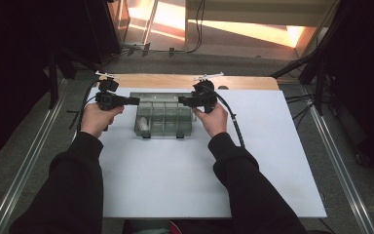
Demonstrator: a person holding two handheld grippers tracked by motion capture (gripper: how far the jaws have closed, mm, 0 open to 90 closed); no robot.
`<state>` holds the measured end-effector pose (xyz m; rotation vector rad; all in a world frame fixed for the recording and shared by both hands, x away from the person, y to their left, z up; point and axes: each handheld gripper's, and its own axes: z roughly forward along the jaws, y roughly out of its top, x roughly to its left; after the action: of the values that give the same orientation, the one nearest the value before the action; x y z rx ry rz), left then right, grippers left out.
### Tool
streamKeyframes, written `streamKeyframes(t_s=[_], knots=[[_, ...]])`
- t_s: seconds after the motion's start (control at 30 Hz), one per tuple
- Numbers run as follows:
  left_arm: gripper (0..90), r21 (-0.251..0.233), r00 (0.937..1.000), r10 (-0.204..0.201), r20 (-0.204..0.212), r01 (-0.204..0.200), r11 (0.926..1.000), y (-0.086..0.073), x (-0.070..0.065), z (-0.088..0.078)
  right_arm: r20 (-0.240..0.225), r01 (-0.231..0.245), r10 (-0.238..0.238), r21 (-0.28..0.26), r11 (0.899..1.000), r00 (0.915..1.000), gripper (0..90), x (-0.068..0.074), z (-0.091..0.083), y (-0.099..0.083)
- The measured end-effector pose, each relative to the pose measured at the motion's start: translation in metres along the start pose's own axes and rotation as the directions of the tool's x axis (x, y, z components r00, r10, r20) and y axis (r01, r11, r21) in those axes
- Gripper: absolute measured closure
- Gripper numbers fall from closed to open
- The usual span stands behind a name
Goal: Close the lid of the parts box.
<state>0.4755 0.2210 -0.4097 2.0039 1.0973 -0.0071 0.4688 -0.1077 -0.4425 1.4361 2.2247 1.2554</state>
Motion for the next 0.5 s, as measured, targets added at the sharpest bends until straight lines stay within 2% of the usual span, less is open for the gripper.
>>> streamKeyframes(t_s=[0.13, 0.27, 0.37, 0.47, 0.5], knots=[[90.0, 0.003, 0.9999, 0.012, -0.002, -0.012, 0.9999, -0.001, -0.001, -0.003, -0.010, -0.008, 0.008, -0.001, 1.000, 0.9999, 30.5, -0.001, -0.004, -0.002], [90.0, -0.004, 0.9999, 0.011, 0.005, -0.011, 0.9999, -0.002, 0.001, -0.004, -0.008, -0.012, 0.012, 0.025, 1.000, 0.9999, 30.2, -0.001, -0.010, -0.005], [90.0, 0.014, 0.9999, 0.017, 0.002, -0.017, 0.9998, -0.005, 0.002, -0.004, -0.036, -0.022, 0.024, 0.051, 0.998, 0.9991, 30.6, -0.002, -0.016, -0.009], [90.0, 0.016, 0.9999, 0.011, 0.006, -0.011, 0.9998, -0.007, 0.003, -0.005, -0.041, -0.026, 0.028, 0.064, 0.998, 0.9987, 32.0, -0.002, -0.024, -0.013], [90.0, 0.019, 0.9999, 0.011, 0.008, -0.011, 0.9998, -0.007, 0.003, -0.006, -0.058, -0.029, 0.033, 0.063, 0.998, 0.9978, 33.1, -0.003, -0.027, -0.014]])
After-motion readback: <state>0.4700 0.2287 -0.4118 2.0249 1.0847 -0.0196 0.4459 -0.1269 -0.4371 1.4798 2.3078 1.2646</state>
